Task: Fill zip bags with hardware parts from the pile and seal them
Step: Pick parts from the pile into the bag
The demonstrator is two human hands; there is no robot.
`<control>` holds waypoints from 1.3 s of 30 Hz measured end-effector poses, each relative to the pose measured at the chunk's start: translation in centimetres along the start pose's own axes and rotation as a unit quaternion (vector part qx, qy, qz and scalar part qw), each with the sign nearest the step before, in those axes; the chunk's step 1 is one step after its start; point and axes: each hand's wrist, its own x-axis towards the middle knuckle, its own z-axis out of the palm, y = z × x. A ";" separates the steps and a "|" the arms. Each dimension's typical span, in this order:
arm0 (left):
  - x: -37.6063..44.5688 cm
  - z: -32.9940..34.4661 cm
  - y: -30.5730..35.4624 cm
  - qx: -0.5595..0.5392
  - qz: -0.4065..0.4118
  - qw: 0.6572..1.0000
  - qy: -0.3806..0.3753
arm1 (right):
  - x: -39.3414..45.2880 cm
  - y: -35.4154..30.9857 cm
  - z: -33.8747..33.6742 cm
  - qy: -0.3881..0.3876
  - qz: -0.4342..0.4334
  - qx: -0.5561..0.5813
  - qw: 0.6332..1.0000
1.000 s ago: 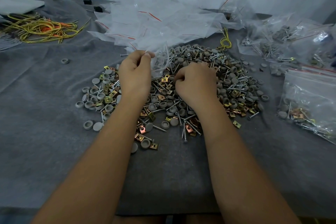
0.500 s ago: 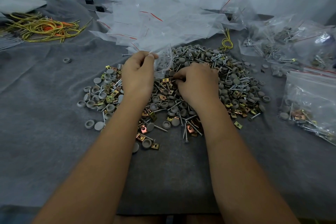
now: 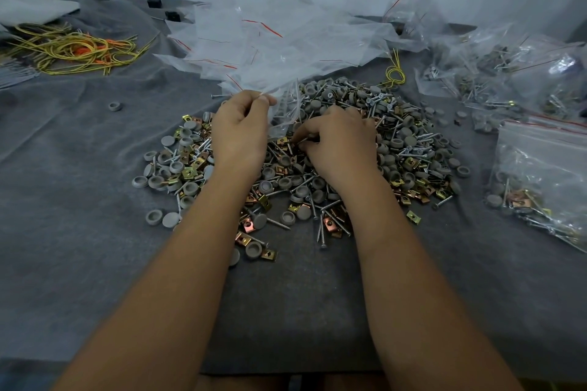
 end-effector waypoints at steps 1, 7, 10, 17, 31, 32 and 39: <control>0.0 0.0 0.0 -0.001 0.001 1.000 0.000 | 0.0 0.0 0.0 0.005 -0.002 -0.001 1.000; 0.2 0.0 -0.1 -0.004 0.003 1.000 -0.001 | -0.1 0.0 0.3 0.065 -0.054 -0.009 0.996; 0.2 0.0 -0.1 0.002 0.001 1.000 -0.004 | 0.0 -0.2 0.2 0.104 -0.043 0.058 0.992; 0.3 0.1 -0.6 0.039 0.009 0.999 -0.019 | 0.1 0.0 -0.4 0.195 0.058 0.223 0.953; 0.3 0.0 -0.9 0.075 0.060 0.995 -0.041 | -0.5 -1.4 -0.1 0.182 -0.024 0.327 0.927; 0.3 0.0 -1.0 0.078 0.064 0.994 -0.039 | -0.5 -1.4 0.1 0.181 -0.031 0.309 0.933; 0.1 0.0 -0.8 0.076 0.078 0.994 -0.034 | -0.4 -1.6 0.9 0.136 -0.042 0.262 0.955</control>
